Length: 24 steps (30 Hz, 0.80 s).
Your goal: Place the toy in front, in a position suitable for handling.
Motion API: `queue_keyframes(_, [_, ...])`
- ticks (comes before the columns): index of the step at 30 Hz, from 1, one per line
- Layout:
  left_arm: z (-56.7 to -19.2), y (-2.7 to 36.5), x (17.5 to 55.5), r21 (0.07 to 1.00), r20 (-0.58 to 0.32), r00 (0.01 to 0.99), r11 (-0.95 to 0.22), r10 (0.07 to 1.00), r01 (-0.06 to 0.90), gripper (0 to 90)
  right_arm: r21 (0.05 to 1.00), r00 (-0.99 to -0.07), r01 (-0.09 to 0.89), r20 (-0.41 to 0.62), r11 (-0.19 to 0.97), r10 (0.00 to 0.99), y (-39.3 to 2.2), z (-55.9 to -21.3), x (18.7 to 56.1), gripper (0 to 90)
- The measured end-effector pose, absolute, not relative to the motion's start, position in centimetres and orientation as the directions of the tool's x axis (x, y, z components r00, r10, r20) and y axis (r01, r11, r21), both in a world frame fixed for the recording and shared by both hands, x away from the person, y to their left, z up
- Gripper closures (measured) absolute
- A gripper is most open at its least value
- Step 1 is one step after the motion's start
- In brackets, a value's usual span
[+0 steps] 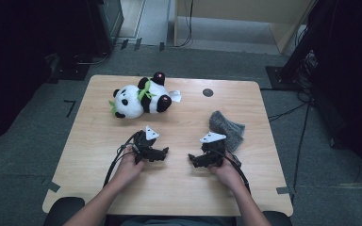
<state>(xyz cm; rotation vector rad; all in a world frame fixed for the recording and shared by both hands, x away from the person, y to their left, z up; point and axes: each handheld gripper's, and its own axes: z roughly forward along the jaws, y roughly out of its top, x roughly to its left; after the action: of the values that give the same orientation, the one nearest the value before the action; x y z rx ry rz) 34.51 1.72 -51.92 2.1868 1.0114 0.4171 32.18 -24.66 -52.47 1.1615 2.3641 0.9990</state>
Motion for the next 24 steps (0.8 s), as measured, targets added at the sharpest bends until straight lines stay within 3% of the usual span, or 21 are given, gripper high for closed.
queue_keyframes(12, [-51.9,1.7,34.5,0.699,0.005,0.69,-0.496,0.724,0.515,9.2,0.709,-0.614,0.565,0.019,0.423,0.789,-24.7,-52.5,32.1,0.0])
queue_keyframes(13, [-51.7,1.8,34.4,0.697,0.007,0.703,-0.508,0.711,0.507,14.7,0.709,-0.614,0.565,0.019,0.422,0.789,-24.6,-52.5,32.1,0.0])
queue_keyframes(16, [-51.7,1.8,34.4,0.695,0.006,0.71,-0.513,0.704,0.503,14.9,0.709,-0.614,0.565,0.019,0.423,0.789,-24.7,-52.5,32.1,0.0])
queue_keyframes(24, [-50.7,2.3,34.7,0.688,-0.036,0.727,-0.51,0.686,0.516,15.2,0.709,-0.614,0.565,0.019,0.422,0.789,-24.6,-52.5,32.1,0.0])
